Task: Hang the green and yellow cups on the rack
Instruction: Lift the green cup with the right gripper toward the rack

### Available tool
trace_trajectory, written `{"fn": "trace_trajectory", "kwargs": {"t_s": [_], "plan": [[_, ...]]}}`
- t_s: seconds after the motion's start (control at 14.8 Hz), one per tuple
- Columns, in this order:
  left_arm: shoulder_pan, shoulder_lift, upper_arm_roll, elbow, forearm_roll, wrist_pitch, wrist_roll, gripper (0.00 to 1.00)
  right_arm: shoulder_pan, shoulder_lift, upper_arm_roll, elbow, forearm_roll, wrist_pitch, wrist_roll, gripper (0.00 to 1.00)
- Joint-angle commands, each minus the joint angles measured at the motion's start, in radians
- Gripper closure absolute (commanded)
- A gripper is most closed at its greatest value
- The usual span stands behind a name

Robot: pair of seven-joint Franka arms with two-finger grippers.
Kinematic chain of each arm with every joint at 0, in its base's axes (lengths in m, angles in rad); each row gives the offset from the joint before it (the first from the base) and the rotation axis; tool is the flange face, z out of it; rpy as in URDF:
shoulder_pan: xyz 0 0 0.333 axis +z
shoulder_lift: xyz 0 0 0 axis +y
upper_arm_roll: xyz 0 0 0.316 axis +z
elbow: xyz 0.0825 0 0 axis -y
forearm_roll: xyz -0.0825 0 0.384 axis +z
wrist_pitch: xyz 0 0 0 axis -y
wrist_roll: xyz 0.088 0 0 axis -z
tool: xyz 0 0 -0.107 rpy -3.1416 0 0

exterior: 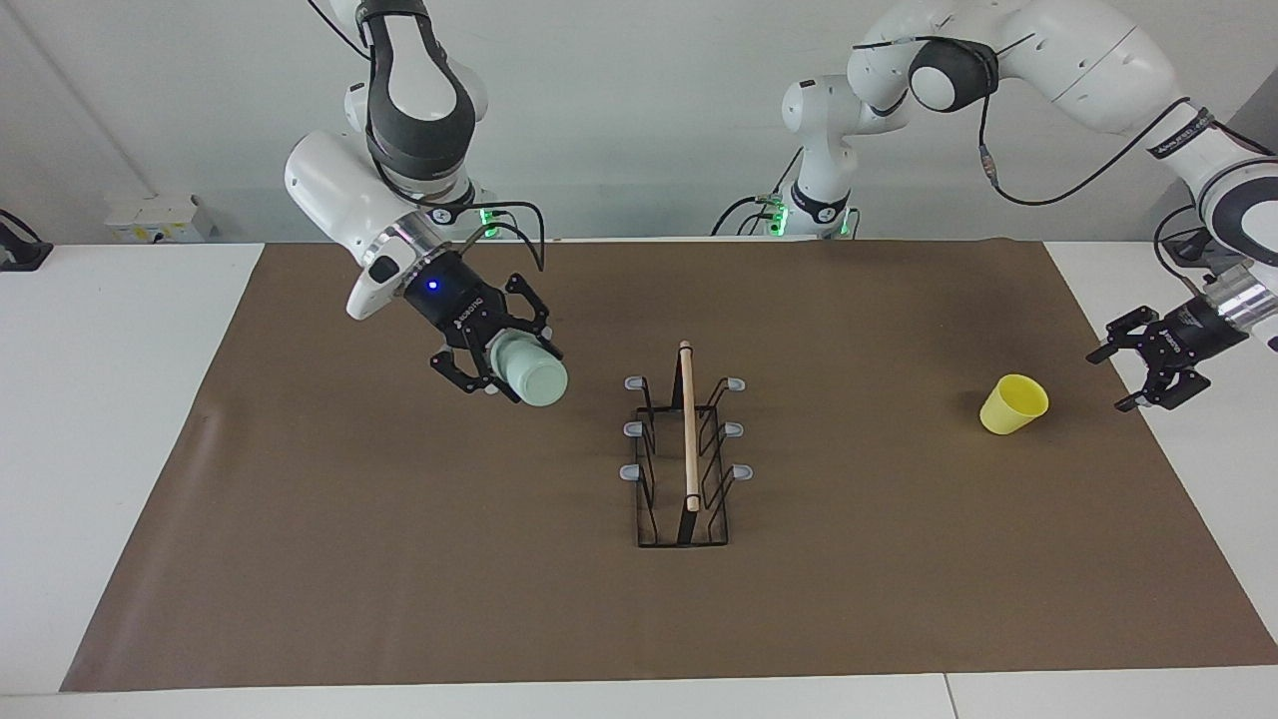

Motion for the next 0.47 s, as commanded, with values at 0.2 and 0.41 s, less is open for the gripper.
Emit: {"fn": "trace_trajectory", "kwargs": {"t_s": [0.2, 0.41], "plan": [[-0.027, -0.040, 0.079, -0.251, -0.207, 0.080, -0.091, 0.00, 0.083, -0.103, 0.002, -0.158, 0.598, 0.019, -0.485, 1.00], [-0.067, -0.093, 0.087, -0.411, -0.316, 0.181, -0.114, 0.00, 0.140, -0.085, 0.002, -0.172, 0.781, 0.019, -0.671, 1.00]]}}
